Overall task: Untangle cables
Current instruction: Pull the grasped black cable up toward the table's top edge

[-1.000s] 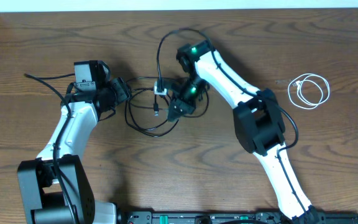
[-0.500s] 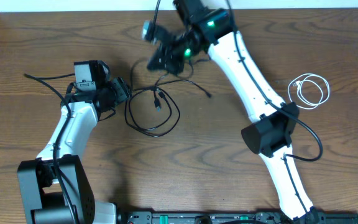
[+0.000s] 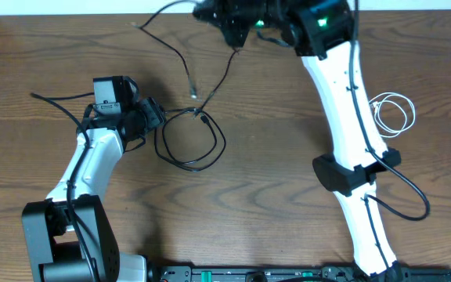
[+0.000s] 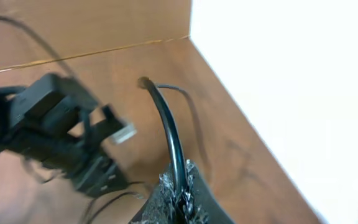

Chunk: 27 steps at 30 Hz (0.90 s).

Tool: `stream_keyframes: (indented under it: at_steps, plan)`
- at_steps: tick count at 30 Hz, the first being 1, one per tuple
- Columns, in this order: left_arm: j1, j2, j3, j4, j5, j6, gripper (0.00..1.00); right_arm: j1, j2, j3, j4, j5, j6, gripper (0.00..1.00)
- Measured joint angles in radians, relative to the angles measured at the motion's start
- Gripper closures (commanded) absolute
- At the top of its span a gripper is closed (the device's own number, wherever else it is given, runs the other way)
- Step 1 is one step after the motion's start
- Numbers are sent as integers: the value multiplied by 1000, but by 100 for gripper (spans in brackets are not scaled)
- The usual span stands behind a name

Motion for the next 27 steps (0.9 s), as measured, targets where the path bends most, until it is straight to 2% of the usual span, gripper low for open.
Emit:
stream_keyframes:
  at_steps: [9, 21, 27]
  plan:
    - [0, 0, 0, 0, 0, 0, 39, -2, -68, 8, 55, 267, 7, 99]
    - [0, 0, 0, 0, 0, 0, 39, -4, -69, 9, 33, 677, 8, 99]
    - [0, 0, 0, 0, 0, 0, 39, -52, -69, 9, 28, 876, 11, 99]
